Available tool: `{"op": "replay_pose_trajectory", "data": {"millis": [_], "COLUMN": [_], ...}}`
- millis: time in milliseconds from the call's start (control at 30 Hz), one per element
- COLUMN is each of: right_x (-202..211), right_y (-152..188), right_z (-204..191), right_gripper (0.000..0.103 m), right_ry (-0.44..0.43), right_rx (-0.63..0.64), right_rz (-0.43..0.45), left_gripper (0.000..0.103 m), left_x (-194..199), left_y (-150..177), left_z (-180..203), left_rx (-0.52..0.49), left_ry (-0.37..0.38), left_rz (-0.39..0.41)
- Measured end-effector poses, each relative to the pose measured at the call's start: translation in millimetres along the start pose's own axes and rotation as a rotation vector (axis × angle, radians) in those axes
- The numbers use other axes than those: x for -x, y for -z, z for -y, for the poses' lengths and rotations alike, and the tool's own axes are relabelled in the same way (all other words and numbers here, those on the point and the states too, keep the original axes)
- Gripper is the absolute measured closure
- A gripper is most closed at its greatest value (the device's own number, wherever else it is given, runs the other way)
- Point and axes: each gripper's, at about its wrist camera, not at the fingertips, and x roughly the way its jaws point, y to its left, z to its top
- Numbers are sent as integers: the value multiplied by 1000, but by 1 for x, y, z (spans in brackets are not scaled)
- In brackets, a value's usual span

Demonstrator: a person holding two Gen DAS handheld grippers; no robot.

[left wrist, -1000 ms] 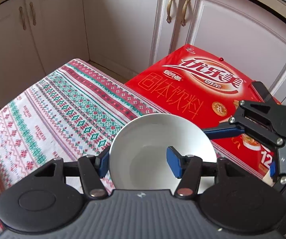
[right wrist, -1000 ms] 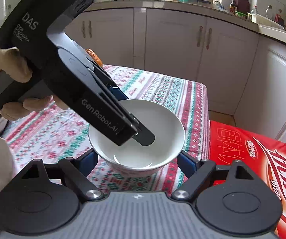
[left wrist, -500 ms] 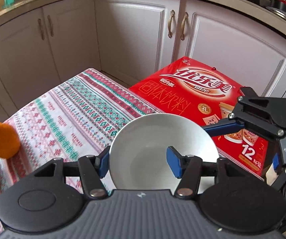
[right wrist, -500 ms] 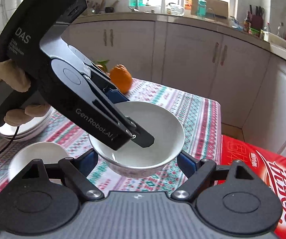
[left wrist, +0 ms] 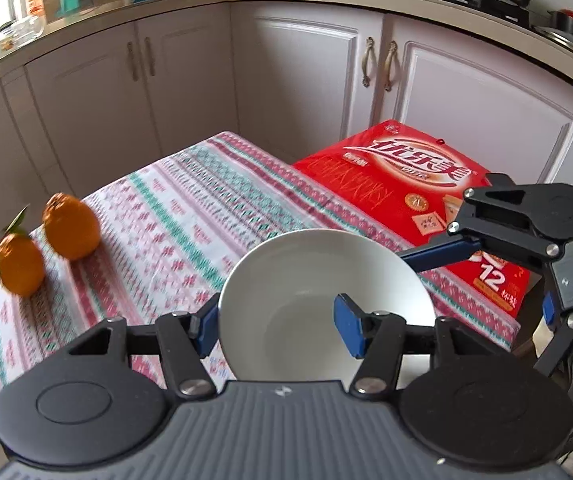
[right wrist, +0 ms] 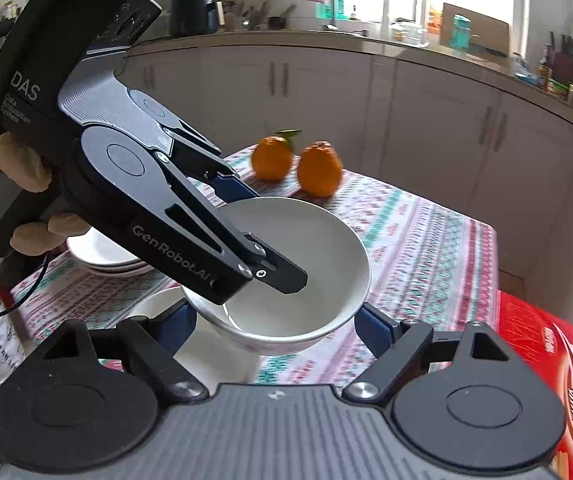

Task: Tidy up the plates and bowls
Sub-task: 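Carry the white bowl with the left tool and lower it onto the bowl stack, then open the left tool and withdraw it from the bowl stack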

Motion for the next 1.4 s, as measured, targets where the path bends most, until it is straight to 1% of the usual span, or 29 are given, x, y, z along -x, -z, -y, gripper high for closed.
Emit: {"op": "replay_pose_trajectory", "data": {"millis": [200, 400, 733, 867, 1233, 1400], "right_x": [-2, -5, -13, -14, -22, -26], "right_y": [-2, -1, 10, 14, 19, 21], "right_z": [-23, -35, -36, -35, -36, -36], "right_gripper": [14, 14, 14, 14, 14, 14], "right_ry": [-37, -65, -94, -102, -113, -117], "right_rx": [40, 55, 39, 29, 27, 22], "right_rz": [-7, -18, -68, -79, -109, -117], "left_gripper": [46, 46, 46, 46, 46, 46], "left_x": [16, 23, 15, 11, 3, 2], "left_y": [20, 36, 55, 59, 67, 68], "left_z": [-7, -12, -12, -13, -14, -14], "left_rx": [36, 67, 99, 117, 131, 126], "left_ry": [-19, -19, 10, 27, 40, 42], "left_rz": [4, 4, -7, -10, -31, -25]}}
